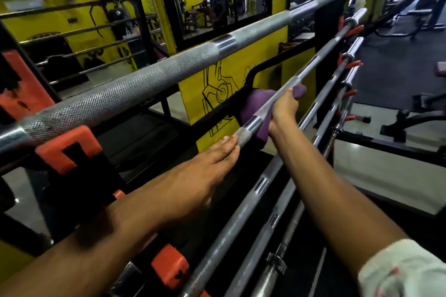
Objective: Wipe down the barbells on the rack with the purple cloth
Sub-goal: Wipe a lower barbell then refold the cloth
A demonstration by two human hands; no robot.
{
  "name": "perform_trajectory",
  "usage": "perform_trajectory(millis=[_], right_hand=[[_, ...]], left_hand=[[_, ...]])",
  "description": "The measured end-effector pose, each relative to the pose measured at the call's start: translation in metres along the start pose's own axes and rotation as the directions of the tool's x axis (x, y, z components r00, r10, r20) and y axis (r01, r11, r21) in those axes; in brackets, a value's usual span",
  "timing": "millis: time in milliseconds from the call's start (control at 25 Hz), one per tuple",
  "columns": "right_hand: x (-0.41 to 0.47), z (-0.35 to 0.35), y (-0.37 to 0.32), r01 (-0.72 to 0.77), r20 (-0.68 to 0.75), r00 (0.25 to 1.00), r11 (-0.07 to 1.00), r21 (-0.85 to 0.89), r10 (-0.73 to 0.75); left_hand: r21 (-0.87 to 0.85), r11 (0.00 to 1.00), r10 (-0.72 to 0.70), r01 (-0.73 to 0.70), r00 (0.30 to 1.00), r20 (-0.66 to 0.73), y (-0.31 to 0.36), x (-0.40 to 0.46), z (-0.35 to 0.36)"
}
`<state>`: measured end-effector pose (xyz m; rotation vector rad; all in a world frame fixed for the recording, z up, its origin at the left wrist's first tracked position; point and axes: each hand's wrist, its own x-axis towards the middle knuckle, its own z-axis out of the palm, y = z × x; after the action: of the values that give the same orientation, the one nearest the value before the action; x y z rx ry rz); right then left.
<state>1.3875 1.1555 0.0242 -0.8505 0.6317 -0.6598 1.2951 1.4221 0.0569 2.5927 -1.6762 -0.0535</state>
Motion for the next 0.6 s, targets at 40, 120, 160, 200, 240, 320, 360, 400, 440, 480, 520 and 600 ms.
perform_trajectory(millis=[40,120,160,200,240,320,360,400,440,480,520,600], right_hand=[[0.019,0.0,-0.01,0.012,-0.018,1.0,0.998,-0.059,-0.013],[0.049,-0.003,-0.029,0.025,-0.038,0.999,0.989,-0.148,-0.031],[0.056,-0.004,-0.037,0.03,-0.047,0.998,0.986,-0.164,-0.039],[0.062,-0.003,-0.04,0.034,-0.057,0.997,0.983,-0.18,-0.045],[0.062,-0.001,-0.042,0.044,-0.068,0.996,0.978,-0.203,-0.059],[0.053,0.002,-0.032,0.079,-0.076,0.992,0.963,-0.257,-0.101],[0.044,0.003,-0.021,0.113,-0.067,0.989,0.958,-0.264,-0.135],[0.03,0.002,-0.007,0.139,-0.053,0.986,0.96,-0.243,-0.156],[0.011,0.001,0.008,0.15,-0.039,0.986,0.968,-0.201,-0.161],[-0.01,-0.001,0.022,0.153,-0.022,0.987,0.974,-0.168,-0.159],[-0.03,-0.004,0.031,0.147,0.006,0.989,0.98,-0.138,-0.147],[-0.052,-0.006,0.037,0.085,0.058,0.995,0.994,-0.069,-0.081]], left_hand=[[-0.001,1.0,-0.002,0.002,1.0,-0.006,0.0,-0.001,0.0],[-0.013,1.0,-0.005,0.005,1.0,0.004,0.003,-0.001,-0.003],[-0.009,1.0,-0.005,0.005,1.0,0.015,0.003,-0.001,-0.004],[-0.002,1.0,-0.012,0.012,1.0,0.027,0.003,-0.001,-0.005],[0.005,1.0,-0.017,0.017,0.999,0.033,0.003,0.0,-0.006],[0.009,1.0,-0.02,0.019,0.999,0.026,0.002,0.001,-0.004],[0.002,1.0,-0.021,0.02,1.0,0.021,0.002,0.001,-0.004],[-0.004,1.0,-0.015,0.015,1.0,0.016,0.002,0.002,-0.004],[-0.011,1.0,-0.008,0.008,1.0,0.009,0.003,0.002,-0.004],[-0.014,1.0,-0.007,0.007,1.0,0.008,0.003,0.002,-0.005],[-0.014,1.0,-0.012,0.012,1.0,0.016,0.005,0.002,-0.006],[-0.007,1.0,-0.022,0.023,0.999,0.032,0.007,0.001,-0.008]])
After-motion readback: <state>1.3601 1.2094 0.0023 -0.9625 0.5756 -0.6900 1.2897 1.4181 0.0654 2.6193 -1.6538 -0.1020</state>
